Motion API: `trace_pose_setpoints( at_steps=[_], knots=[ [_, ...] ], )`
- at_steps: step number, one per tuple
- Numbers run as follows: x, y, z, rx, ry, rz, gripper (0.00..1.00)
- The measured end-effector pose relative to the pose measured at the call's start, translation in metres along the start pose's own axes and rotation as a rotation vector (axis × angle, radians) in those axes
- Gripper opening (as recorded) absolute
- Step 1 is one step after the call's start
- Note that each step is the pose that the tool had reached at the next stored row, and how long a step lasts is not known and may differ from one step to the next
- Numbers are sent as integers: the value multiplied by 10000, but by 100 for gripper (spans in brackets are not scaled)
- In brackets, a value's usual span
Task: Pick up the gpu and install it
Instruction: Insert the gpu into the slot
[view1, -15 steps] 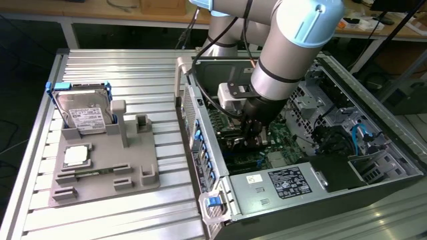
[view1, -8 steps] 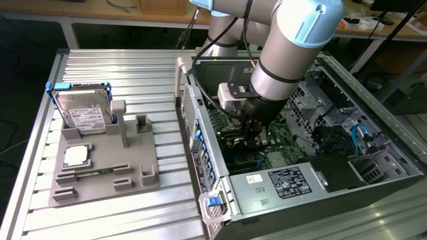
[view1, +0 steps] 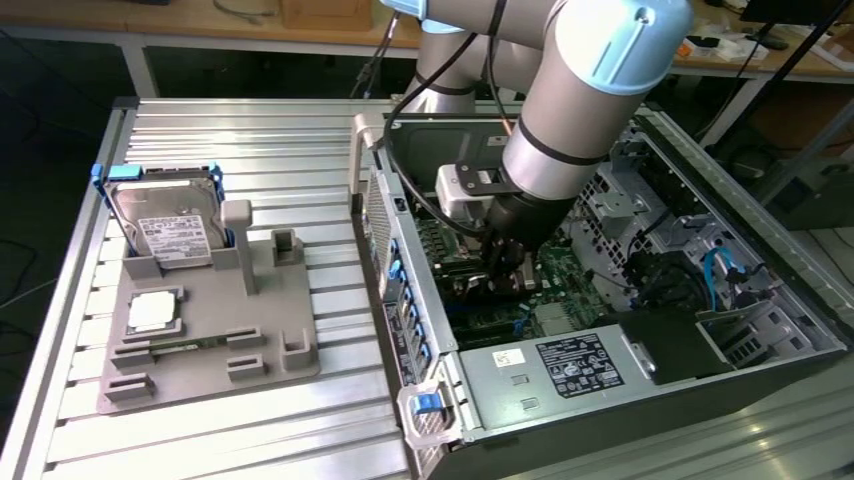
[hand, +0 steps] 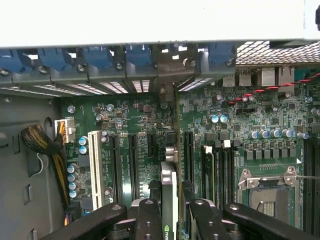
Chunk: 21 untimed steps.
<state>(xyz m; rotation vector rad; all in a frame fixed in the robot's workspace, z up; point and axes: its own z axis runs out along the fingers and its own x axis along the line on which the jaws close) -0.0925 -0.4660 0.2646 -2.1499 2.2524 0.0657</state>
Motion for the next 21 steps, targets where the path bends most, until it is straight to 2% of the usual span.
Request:
trace_pose_setpoints(
  at_steps=[21],
  knots=[
    [21, 3, 7, -3, 4, 0, 27]
  ],
)
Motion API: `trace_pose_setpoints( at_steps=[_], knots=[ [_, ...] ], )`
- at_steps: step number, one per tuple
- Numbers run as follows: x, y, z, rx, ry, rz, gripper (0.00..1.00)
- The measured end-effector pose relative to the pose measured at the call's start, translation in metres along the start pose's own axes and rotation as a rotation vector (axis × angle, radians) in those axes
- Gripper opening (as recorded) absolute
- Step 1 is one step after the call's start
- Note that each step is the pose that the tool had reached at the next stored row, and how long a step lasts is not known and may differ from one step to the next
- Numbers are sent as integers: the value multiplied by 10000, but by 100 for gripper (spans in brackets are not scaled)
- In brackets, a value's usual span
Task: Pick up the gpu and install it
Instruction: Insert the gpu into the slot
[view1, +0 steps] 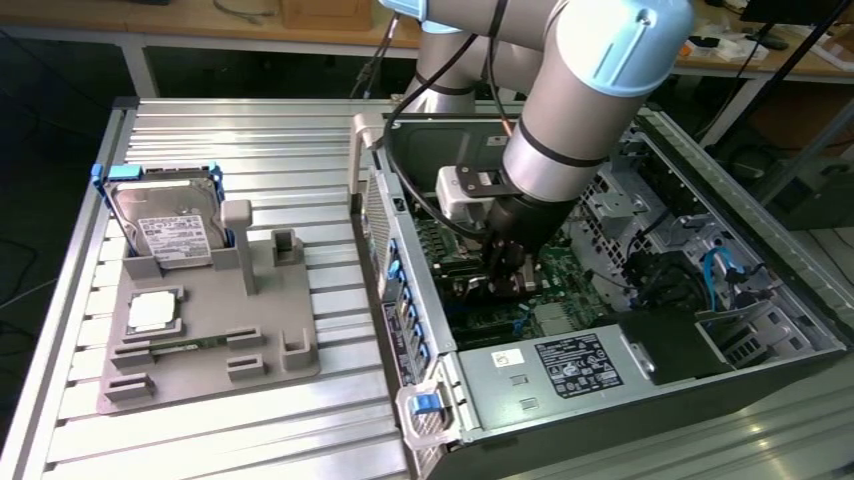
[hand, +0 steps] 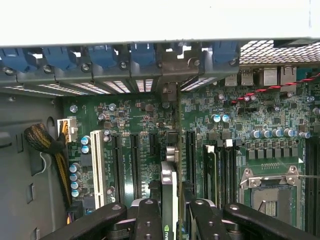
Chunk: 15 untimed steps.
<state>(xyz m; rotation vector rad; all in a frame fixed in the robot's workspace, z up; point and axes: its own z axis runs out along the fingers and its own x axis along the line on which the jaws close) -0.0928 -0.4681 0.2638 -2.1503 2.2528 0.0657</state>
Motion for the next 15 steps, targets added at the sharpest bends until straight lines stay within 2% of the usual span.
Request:
trace_pose_setpoints(
  at_steps=[7, 15],
  knots=[
    [-9, 4, 16, -1, 3, 0, 27],
    [-6, 14, 81, 0, 1, 0, 27]
  ],
)
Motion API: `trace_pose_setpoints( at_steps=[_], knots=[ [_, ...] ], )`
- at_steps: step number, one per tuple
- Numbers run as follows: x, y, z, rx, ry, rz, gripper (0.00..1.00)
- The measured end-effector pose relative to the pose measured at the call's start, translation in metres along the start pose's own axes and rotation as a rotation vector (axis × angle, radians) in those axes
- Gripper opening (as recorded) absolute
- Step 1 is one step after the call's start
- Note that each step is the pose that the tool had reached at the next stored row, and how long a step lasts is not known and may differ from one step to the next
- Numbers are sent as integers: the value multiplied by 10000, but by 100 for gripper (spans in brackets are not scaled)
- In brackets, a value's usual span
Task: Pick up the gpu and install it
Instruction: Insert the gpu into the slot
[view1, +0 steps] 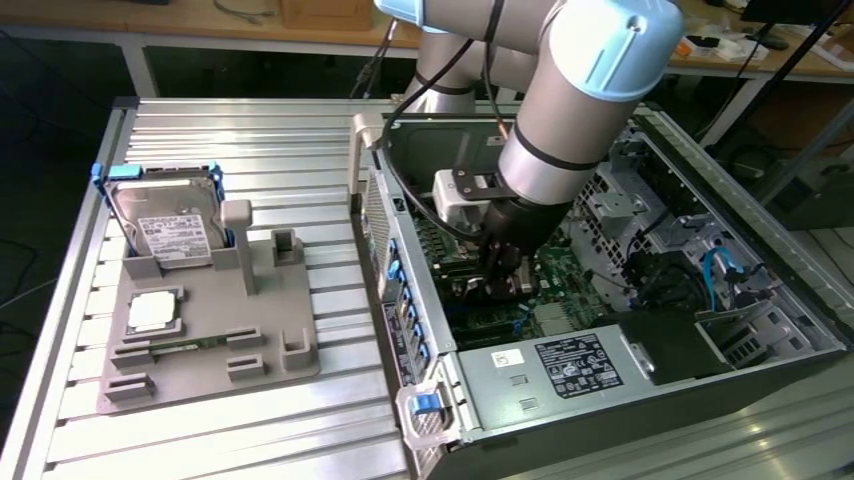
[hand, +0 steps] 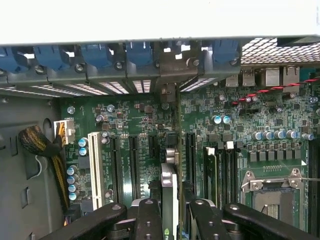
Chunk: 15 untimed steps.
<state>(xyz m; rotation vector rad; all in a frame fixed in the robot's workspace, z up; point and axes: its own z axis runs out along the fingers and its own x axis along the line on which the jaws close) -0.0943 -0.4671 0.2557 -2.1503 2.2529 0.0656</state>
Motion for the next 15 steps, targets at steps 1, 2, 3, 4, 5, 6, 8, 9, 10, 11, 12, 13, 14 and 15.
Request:
trace_pose_setpoints(
  at_steps=[1, 2, 3, 4, 5, 6, 8, 9, 10, 11, 12, 13, 14, 15],
  knots=[
    [0, 1, 6, 0, -1, 0, 27],
    [1, 1, 10, -1, 2, 0, 27],
    [1, 1, 10, -1, 2, 0, 27],
    [1, 1, 10, -1, 2, 0, 27],
    [0, 1, 12, 0, -1, 0, 27],
    [0, 1, 12, 1, -2, 0, 27],
    [0, 1, 12, 1, -2, 0, 27],
    [0, 1, 12, 1, -2, 0, 27],
    [0, 1, 12, 1, -2, 0, 27],
    [0, 1, 12, 1, -2, 0, 27],
    [0, 1, 12, 1, -2, 0, 27],
    [0, 1, 12, 1, -1, 0, 27],
    [0, 1, 12, 1, -1, 0, 27],
    [0, 1, 12, 1, -1, 0, 27]
  ],
)
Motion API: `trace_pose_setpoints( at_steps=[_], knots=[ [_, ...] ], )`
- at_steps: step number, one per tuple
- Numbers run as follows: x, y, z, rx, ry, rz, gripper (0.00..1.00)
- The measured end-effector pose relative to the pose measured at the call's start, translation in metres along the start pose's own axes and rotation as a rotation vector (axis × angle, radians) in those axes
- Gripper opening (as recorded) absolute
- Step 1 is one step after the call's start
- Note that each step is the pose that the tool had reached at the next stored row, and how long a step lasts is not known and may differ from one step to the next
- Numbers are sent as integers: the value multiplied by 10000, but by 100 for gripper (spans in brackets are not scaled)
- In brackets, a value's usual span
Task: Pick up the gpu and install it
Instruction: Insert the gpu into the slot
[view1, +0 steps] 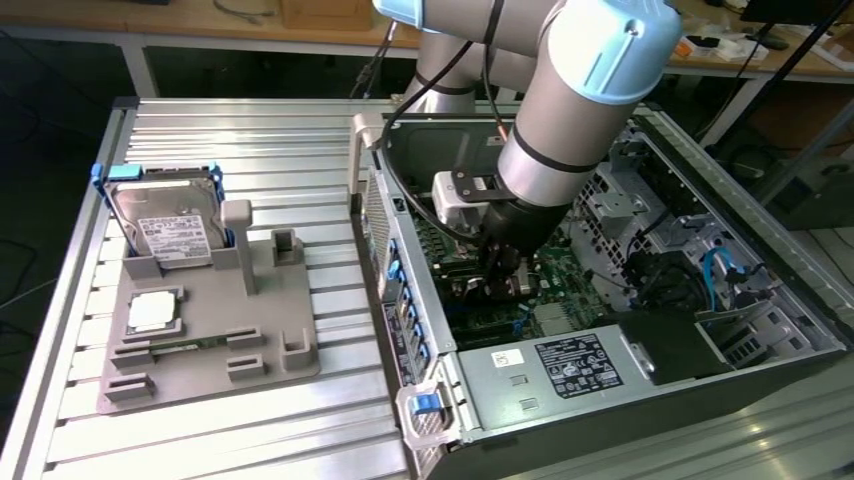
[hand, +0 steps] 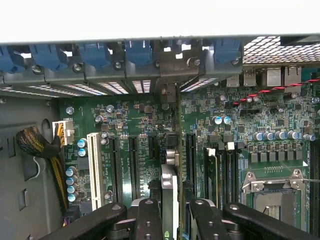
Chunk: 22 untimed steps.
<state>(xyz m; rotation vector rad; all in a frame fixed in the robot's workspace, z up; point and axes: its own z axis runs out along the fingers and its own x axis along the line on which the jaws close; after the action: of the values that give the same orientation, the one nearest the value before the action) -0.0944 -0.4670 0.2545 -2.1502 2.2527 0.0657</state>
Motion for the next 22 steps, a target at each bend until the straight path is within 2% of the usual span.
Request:
trace_pose_setpoints(
  at_steps=[22],
  knots=[
    [0, 0, 0, 0, 0, 0, 27]
  ],
)
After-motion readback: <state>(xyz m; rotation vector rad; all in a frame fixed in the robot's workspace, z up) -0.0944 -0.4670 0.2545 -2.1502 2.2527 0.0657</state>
